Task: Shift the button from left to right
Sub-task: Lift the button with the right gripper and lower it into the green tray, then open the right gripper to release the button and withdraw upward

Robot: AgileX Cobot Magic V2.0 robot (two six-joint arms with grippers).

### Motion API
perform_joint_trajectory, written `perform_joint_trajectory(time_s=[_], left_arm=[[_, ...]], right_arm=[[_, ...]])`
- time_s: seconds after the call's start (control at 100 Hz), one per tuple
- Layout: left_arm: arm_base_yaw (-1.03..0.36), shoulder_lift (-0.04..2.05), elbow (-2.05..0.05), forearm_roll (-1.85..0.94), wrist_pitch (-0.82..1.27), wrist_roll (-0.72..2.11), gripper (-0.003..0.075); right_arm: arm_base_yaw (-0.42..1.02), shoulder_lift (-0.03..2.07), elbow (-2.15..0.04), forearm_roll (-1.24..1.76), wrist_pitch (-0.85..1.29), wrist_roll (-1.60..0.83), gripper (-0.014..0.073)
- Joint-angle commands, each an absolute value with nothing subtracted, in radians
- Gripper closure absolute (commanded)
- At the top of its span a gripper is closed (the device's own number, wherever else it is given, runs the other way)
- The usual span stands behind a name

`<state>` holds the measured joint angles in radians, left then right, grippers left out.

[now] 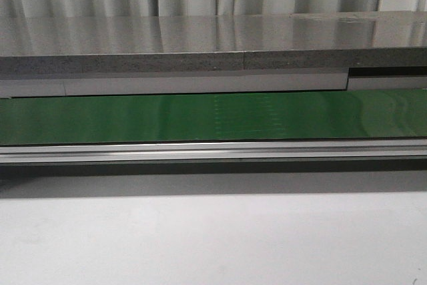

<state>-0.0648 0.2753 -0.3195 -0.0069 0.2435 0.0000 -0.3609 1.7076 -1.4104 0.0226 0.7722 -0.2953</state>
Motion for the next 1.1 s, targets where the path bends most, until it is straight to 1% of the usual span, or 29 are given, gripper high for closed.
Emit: perform_joint_trajectory(time_s=[0.0, 0.42, 0.72, 0.77, 0.82, 0.96, 1.03, 1.09], left_arm=[[-0.073, 0.283, -0.346, -0.017, 0.161, 0.000, 0.0741], [-0.073, 0.283, -0.346, -0.017, 0.161, 0.000, 0.0741], [-0.073, 0.283, -0.346, -0.017, 0.161, 0.000, 0.0741], [-0.073, 0.283, -0.346, -0.017, 0.161, 0.000, 0.0741], [-0.073, 0.283, -0.346, -0.017, 0.161, 0.000, 0.0741], [-0.073, 0.283, -0.346, -0.017, 0.161, 0.000, 0.0741], [-0.073, 0.283, -0.346, -0.017, 0.161, 0.000, 0.0741], [-0.073, 0.283, -0.346, -0.017, 0.161, 0.000, 0.0741]], right_arm=[[-0.377, 1.687, -1.444, 0.020, 0.727, -0.331, 0.0389], [-0.388, 1.873, -1.444, 0.020, 0.807, -0.332, 0.0389], [-0.390, 1.911, -1.444, 0.020, 0.804, -0.332, 0.0382], [-0.390, 1.911, -1.444, 0.020, 0.800, -0.332, 0.0362], [-0.390, 1.911, -1.444, 0.020, 0.799, -0.331, 0.0324], [-0.391, 1.911, -1.444, 0.019, 0.798, -0.330, 0.0183], [-0.391, 1.911, -1.444, 0.019, 0.797, -0.329, 0.0153], [-0.391, 1.911, -1.444, 0.019, 0.797, -0.327, 0.0153]])
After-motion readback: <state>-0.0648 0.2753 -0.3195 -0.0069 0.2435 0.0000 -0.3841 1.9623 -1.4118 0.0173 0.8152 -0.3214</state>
